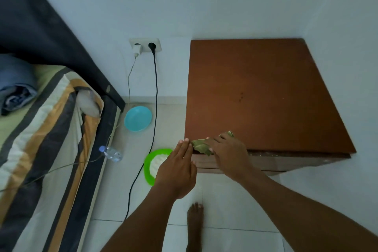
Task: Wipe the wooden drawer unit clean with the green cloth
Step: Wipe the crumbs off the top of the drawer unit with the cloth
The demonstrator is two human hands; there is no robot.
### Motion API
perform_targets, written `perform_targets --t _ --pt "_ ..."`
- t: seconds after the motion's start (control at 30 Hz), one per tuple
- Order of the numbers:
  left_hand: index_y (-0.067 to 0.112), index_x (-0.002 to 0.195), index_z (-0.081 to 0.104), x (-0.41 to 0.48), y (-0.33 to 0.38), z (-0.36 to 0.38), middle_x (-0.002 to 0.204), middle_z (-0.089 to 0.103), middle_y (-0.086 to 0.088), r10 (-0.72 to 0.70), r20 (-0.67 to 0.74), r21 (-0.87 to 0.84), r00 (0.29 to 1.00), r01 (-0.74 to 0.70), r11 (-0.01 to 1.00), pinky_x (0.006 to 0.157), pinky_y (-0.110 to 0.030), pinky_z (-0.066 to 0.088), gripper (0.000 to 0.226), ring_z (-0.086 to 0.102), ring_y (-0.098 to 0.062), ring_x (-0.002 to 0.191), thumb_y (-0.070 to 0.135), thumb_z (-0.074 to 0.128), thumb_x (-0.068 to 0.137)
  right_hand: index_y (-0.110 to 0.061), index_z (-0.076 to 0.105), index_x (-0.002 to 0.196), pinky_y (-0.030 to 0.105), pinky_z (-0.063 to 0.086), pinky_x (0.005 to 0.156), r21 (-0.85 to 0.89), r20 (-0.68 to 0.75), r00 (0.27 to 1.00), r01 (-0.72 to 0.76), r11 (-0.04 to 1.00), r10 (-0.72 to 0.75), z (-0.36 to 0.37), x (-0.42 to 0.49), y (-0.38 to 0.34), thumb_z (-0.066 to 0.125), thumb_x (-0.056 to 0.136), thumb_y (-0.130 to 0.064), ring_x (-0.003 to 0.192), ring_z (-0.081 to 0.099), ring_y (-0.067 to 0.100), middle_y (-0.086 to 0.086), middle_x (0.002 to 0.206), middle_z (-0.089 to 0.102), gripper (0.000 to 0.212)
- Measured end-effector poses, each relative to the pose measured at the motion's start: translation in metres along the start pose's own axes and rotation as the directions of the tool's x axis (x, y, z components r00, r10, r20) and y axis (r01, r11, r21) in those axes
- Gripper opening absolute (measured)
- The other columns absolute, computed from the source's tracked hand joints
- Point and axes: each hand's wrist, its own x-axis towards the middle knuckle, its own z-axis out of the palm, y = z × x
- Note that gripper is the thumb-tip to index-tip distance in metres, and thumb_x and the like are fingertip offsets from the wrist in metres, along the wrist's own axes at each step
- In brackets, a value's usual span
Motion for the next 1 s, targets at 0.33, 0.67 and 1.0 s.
perform_targets --t 0.33,0.67,1.0 --pt "0.013 0.16 0.006 0.092 -0.019 -0.031 0.17 -0.003 -0.004 0.072 0.046 0.038 0.996 -0.073 0.997 0.127 -0.033 0.003 0.067 -0.007 -0.016 0.155 0.045 0.007 0.101 -0.031 0.062 0.113 0.04 0.055 0.078 0.046 0.245 0.964 -0.116 0.992 0.102 -0.055 0.161 0.062 0.05 0.1 -0.028 0.088 0.063 0.02 -0.001 0.105 0.069 0.018" --pt "0.016 0.161 0.008 0.225 -0.066 -0.08 0.17 0.002 0.0 0.142 0.021 0.031 0.99 -0.143 0.989 0.127 -0.034 0.006 0.063 -0.006 -0.015 0.155 0.045 0.014 0.105 -0.027 0.061 0.118 0.042 0.053 0.079 -0.068 0.116 0.979 -0.158 0.985 0.165 -0.041 0.349 0.104 0.053 0.095 -0.017 0.103 0.062 0.032 0.006 0.116 0.067 0.027" --pt "0.021 0.161 0.002 0.255 -0.084 -0.076 0.169 -0.003 0.004 0.198 -0.005 -0.003 0.98 -0.198 0.98 0.127 -0.037 0.011 0.068 -0.009 -0.013 0.155 0.05 0.002 0.1 -0.04 0.014 0.157 0.054 -0.003 0.124 -0.065 0.402 0.893 -0.194 0.979 0.204 0.004 0.424 0.13 0.02 0.104 -0.053 0.155 -0.006 0.022 -0.009 0.169 0.002 0.055"
